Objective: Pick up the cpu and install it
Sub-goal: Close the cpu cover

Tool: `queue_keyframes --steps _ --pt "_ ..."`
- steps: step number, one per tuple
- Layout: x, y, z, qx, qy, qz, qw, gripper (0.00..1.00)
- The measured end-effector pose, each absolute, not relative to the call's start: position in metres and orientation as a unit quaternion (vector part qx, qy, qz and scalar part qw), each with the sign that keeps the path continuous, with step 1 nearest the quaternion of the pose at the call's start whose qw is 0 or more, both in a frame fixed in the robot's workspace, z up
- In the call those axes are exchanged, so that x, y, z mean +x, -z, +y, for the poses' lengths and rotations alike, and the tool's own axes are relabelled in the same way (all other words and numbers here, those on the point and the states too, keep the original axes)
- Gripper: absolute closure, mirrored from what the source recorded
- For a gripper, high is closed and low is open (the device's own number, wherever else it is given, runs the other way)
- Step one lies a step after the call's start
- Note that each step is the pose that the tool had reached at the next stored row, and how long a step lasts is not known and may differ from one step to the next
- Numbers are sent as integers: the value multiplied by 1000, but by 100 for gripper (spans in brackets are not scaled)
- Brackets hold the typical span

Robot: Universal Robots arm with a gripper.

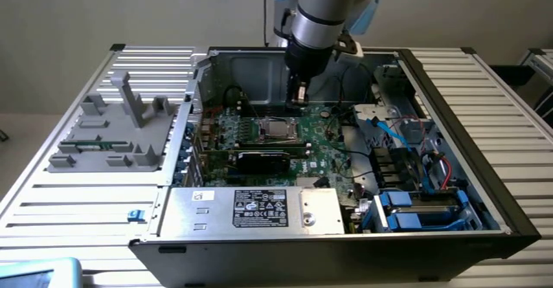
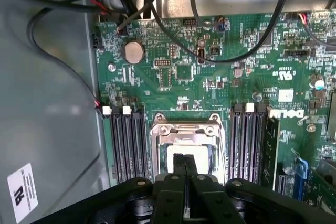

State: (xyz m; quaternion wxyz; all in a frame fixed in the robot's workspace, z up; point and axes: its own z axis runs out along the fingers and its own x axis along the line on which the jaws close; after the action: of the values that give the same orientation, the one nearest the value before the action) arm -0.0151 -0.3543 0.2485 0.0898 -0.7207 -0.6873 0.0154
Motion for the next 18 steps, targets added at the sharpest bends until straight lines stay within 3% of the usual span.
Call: queue_keyframes --steps 18 --pt "-71 -235 -354 -721 -11 -688 81 89"
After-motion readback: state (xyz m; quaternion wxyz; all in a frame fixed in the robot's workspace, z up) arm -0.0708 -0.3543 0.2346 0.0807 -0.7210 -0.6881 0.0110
